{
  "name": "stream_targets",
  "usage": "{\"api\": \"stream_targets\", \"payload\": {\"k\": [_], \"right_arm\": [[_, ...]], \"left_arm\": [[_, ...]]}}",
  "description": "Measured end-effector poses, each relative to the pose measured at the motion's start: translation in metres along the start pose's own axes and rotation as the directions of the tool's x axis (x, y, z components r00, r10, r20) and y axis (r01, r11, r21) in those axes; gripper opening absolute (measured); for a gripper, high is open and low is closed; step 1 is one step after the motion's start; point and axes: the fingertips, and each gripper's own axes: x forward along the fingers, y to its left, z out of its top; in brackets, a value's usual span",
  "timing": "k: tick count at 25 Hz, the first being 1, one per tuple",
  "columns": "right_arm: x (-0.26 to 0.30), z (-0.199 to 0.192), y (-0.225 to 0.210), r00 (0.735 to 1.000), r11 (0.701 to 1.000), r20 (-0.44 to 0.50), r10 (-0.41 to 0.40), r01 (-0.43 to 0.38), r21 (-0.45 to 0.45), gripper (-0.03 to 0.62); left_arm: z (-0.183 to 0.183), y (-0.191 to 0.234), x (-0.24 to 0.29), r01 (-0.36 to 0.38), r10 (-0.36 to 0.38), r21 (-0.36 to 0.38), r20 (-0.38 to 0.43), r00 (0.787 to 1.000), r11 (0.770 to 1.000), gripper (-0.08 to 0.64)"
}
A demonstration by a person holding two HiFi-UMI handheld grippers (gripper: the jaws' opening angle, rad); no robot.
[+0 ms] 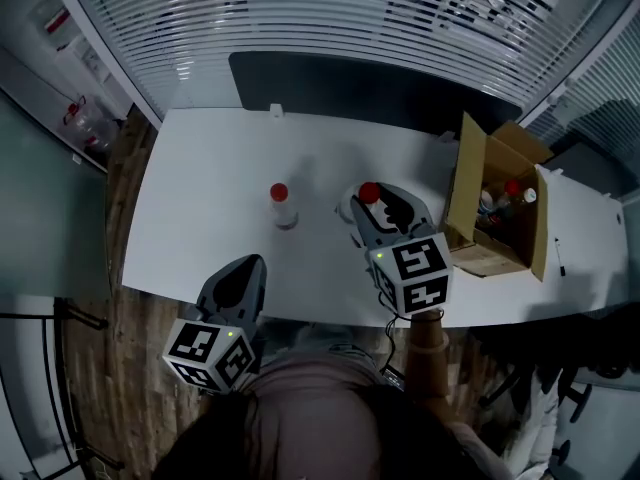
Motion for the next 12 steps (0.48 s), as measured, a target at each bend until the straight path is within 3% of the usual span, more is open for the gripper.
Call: {"api": "stream_targets", "payload": {"k": [12], "right_arm": [[0.032, -0.025, 0.012, 0.998, 0.998, -0.038, 0.059, -0.059, 0.0, 0.172]], "left_arm": [[0.002, 0.012, 0.002, -0.036, 0.037, -0.003, 0.005, 0.999, 0.999, 0.009]]}}
